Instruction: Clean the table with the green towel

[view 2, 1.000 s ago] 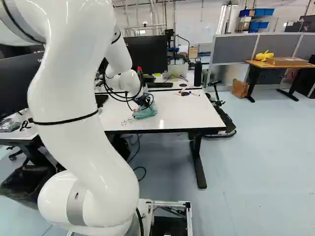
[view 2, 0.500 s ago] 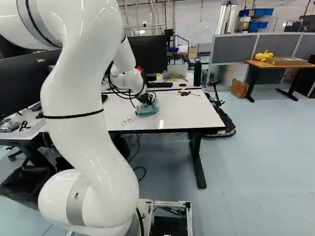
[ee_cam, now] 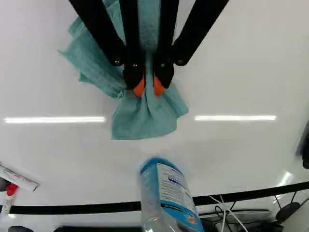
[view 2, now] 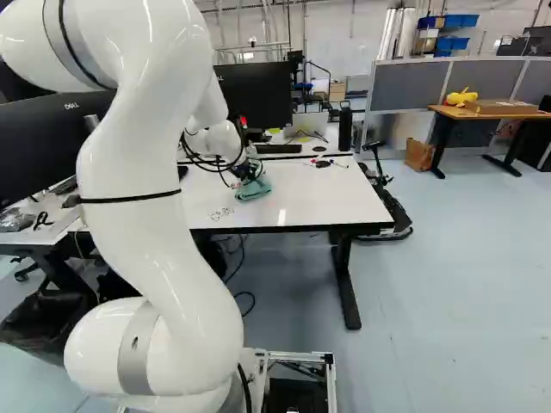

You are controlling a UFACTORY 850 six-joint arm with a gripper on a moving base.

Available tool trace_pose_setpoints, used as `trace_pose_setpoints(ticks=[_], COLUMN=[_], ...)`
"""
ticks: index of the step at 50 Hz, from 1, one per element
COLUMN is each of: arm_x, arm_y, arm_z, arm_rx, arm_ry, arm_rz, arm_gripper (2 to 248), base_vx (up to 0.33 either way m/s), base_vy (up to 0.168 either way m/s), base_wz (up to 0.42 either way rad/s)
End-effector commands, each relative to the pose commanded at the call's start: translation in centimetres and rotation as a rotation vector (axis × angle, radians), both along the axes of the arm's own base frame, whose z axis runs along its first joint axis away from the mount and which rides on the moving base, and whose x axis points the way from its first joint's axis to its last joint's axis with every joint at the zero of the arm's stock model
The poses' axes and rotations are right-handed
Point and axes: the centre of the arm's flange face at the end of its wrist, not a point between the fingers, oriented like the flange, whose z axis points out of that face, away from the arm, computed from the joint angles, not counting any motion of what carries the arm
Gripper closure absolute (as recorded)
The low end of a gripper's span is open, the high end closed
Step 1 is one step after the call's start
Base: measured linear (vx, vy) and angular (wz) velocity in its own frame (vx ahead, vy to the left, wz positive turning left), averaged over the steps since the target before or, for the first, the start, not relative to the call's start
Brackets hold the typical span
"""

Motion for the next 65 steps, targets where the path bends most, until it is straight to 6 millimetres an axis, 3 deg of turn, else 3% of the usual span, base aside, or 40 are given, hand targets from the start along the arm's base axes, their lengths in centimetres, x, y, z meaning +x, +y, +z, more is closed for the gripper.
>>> trace_pose_setpoints(ticks=[22, 40, 51, 65], arm_x=[-0.5, -2.8, -4.8, -7.0], arm_y=[3.8, 6.0, 5.9, 4.4], arm_z=[0.0, 0.1, 0.2, 0.4], arm_rx=[0.000, -0.002, -0.004, -0.006], arm_ry=[-0.001, 0.011, 0.022, 0.035], arm_rz=[0.065, 0.110, 0.117, 0.098], arm_gripper=[209, 209, 209, 209], base_vx=[0.000, 0.000, 0.000, 0.000], base_vy=[0.000, 0.000, 0.000, 0.000], base_wz=[0.000, 0.000, 0.000, 0.000])
